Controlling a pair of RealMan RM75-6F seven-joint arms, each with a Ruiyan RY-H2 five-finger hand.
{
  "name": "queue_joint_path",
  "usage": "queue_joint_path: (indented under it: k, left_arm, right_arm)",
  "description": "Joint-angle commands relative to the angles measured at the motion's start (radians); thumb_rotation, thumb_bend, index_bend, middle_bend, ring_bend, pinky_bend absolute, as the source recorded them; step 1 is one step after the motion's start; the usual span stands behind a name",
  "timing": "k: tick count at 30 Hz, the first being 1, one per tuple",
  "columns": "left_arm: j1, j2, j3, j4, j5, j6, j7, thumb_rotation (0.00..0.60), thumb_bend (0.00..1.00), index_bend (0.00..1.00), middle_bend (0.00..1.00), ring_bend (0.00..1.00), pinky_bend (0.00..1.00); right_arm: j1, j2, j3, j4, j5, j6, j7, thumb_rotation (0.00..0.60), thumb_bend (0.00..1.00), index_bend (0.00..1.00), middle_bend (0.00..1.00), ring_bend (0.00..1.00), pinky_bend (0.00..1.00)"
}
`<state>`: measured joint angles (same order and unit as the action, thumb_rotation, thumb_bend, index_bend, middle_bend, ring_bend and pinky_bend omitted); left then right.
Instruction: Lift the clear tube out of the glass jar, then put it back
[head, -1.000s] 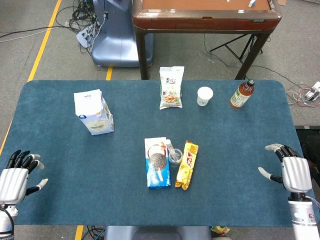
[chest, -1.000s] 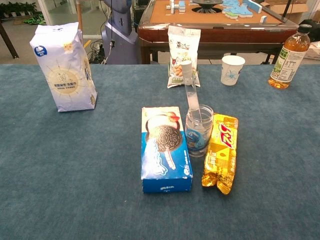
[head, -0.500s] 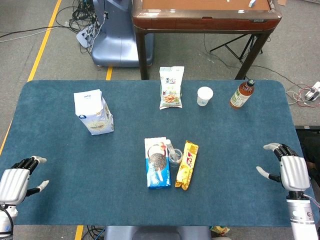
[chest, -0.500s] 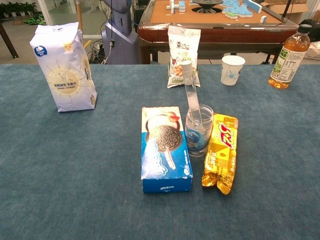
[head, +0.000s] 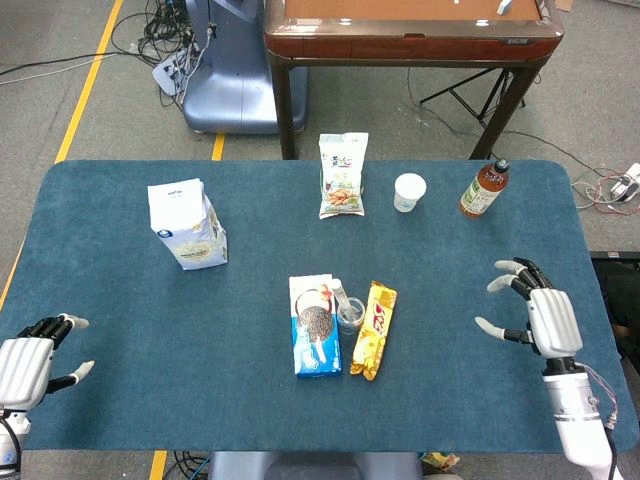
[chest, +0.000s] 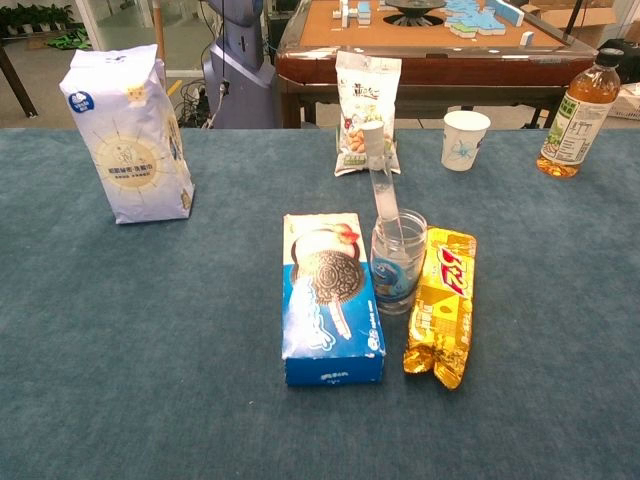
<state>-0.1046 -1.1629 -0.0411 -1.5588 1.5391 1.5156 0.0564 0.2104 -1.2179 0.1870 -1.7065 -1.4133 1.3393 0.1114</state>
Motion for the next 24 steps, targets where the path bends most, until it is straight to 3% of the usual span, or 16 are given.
queue_joint_path:
  k: [1, 12, 24]
  left_arm:
    - [0.001, 0.001, 0.001, -0.002, 0.002, 0.002, 0.000, 0.600, 0.16, 0.36, 0.36, 0.32, 0.43]
    - [0.004, 0.009, 0.002, -0.006, 0.003, 0.006, -0.010, 0.600, 0.16, 0.36, 0.36, 0.32, 0.43]
    - [0.009, 0.020, -0.002, -0.008, -0.002, 0.013, -0.032, 0.600, 0.16, 0.36, 0.36, 0.32, 0.43]
  right_arm:
    - [0.059, 0.027, 0.037, -0.061, 0.060, -0.081, -0.013, 0.600, 0.00, 0.48, 0.24, 0.13, 0.22]
    - [0.219, 0.041, 0.102, -0.139, 0.262, -0.320, -0.049, 0.600, 0.00, 0.49, 0.21, 0.08, 0.19]
    - [0.363, 0.011, 0.131, -0.147, 0.426, -0.462, -0.083, 0.600, 0.00, 0.50, 0.19, 0.05, 0.19]
